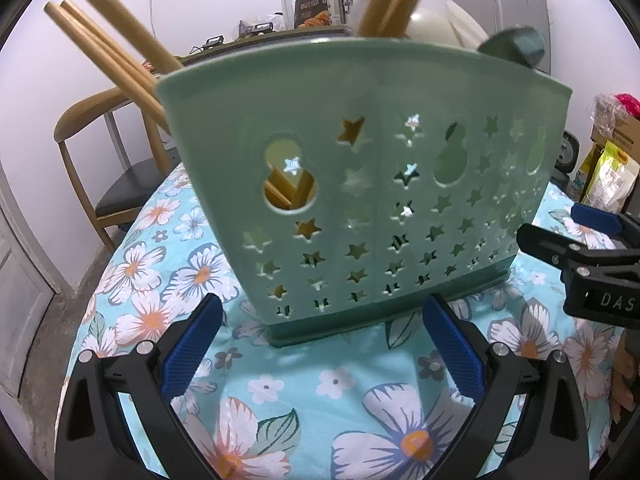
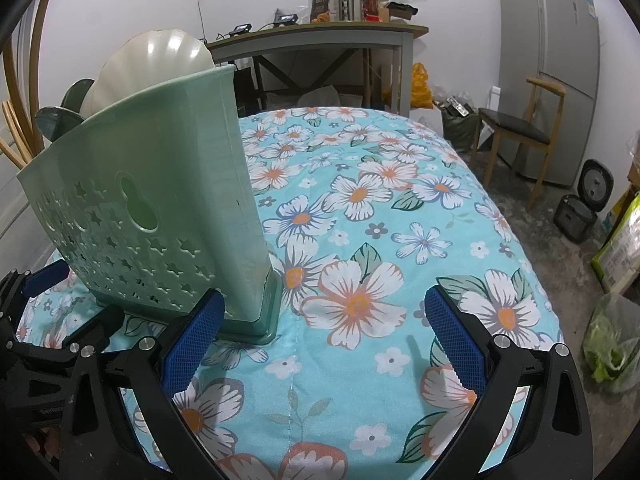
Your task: Organize utensils
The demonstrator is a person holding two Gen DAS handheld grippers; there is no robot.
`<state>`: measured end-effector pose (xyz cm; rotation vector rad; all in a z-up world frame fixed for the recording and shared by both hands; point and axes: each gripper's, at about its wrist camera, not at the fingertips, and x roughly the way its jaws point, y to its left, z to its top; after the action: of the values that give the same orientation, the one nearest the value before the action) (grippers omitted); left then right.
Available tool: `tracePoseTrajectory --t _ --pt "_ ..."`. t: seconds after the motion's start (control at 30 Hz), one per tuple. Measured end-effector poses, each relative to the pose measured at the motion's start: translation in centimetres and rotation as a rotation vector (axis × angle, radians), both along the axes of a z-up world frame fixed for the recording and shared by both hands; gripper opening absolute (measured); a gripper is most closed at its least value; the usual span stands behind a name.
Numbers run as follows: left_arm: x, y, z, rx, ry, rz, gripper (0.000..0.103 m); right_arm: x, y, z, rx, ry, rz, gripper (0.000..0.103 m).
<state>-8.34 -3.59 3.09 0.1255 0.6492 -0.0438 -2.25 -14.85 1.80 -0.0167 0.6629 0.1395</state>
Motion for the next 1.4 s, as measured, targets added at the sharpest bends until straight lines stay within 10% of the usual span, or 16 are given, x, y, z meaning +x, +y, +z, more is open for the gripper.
tracePoseTrajectory --t 1.4 --pt "1.1 0.1 1.3 -0.052 -0.054 0.010 0.098 -0.7 0.2 0.5 -0.019 -0.012 -0.001 0.096"
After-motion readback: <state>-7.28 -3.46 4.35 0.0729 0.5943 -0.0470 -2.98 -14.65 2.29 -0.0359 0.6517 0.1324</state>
